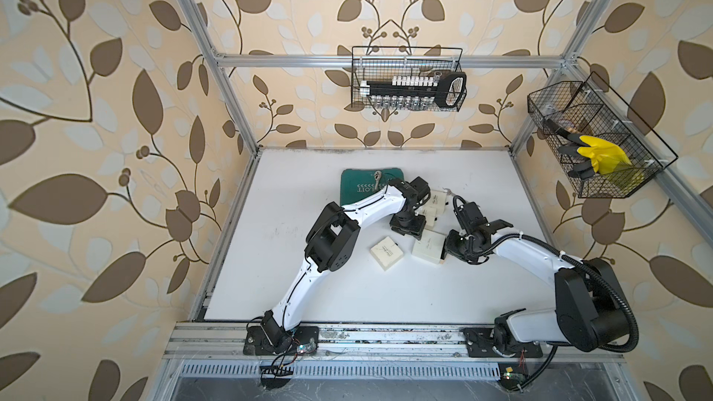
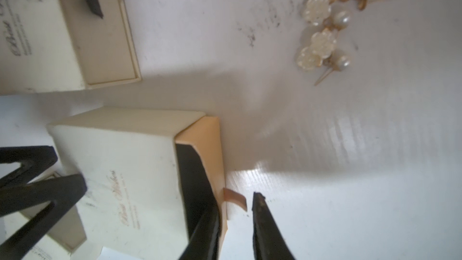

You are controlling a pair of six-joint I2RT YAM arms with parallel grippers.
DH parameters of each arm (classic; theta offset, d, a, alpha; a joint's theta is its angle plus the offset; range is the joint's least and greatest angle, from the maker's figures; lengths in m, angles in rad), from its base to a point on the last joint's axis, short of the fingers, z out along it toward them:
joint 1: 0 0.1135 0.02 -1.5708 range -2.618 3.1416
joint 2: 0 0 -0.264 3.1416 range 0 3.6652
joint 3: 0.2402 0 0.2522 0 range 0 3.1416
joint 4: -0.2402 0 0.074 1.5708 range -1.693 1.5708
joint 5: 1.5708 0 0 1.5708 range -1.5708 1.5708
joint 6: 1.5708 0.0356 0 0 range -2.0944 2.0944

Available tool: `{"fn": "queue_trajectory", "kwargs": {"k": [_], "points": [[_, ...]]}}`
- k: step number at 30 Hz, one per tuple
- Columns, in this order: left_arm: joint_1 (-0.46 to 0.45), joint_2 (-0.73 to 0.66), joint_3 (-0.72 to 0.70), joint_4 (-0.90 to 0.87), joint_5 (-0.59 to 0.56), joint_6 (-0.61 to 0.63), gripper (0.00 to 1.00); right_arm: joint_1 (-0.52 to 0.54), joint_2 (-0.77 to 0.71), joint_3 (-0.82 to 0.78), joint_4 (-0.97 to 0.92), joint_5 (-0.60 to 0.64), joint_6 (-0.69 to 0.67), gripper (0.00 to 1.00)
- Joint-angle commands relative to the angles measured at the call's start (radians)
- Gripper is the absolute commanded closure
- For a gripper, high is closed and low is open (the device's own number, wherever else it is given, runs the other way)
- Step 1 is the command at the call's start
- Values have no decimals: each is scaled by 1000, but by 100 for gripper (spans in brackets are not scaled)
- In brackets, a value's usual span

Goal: Take out the earrings from the drawer-style jewelry box
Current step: Open the drawer in the jewelry box.

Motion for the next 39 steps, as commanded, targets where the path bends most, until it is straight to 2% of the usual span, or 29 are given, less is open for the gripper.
{"fn": "queue_trajectory", "kwargs": {"k": [1, 8, 13, 19, 26, 32, 39], "points": [[34, 108, -54, -135, -298, 9, 42, -52, -5, -19, -206, 166, 21, 76], [33, 113, -51, -139, -321, 10, 44, -90, -13, -34, -231, 194, 24, 76], [32, 108, -45, -141, -309, 12, 44, -92, -16, -39, -207, 166, 15, 76], [27, 57, -23, -115, -187, 22, 41, -90, -56, -23, -113, 54, -51, 76], [24, -57, -20, -29, 5, 6, 37, -60, -114, 53, -151, 104, -136, 75], [23, -98, -33, 16, 37, -10, 36, -16, -115, 76, -155, 118, -166, 74], [24, -128, -76, 70, 54, -13, 34, 15, -87, 53, -61, 7, -178, 75]]}}
